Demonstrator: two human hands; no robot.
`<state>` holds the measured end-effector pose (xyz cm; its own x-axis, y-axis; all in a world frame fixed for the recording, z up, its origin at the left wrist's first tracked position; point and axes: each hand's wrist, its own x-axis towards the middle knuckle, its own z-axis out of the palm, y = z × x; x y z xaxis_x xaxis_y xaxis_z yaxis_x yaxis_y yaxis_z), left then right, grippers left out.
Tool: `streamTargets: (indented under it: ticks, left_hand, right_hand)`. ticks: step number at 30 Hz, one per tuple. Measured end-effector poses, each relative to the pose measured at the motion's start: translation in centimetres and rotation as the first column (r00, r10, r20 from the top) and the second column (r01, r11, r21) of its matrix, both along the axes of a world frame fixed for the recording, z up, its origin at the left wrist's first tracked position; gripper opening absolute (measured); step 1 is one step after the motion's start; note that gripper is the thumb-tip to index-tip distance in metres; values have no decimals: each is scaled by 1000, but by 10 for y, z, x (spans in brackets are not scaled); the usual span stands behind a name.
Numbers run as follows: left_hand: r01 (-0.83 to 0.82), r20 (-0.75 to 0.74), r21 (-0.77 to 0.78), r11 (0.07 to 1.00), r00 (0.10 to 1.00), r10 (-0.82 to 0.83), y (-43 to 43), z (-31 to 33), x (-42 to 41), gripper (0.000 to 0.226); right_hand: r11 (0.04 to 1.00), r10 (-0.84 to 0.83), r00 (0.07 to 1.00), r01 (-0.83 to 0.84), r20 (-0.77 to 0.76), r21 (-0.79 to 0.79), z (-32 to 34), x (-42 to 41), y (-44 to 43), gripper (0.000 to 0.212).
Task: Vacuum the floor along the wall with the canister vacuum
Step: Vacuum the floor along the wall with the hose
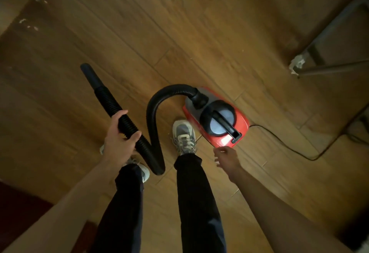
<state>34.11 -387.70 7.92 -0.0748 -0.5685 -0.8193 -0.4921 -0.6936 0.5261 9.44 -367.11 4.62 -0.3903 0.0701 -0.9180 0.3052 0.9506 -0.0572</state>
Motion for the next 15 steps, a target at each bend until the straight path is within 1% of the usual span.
streamTargets:
  ticks: [2,6,10,12,15]
  left_hand:
    - [17,4,-2,1000,1000,-17,7,-5,-6,68]
    - [91,42,-30,995,995,-90,18,-14,-20,71]
    - [121,44,-28,992,992,-120,26,-24,-35,68]
    - [133,46,-35,990,990,-132,29,-29,-41,67]
    - [139,60,-12,990,989,-138,33,-35,-47,67]
  right_hand:
    - [999,-39,999,39,-11,10,-10,-7,8,38]
    - [989,-148,989,148,-28,17,-29,-17,10,61]
    - [958,-288,957,287,-32,-21,-54,-23,10,82]
    - [945,-328,941,326,-78,-32,-65,-27,9,84]
    - [954,-298,937,297,-183,-32,-75,-34,9,94]
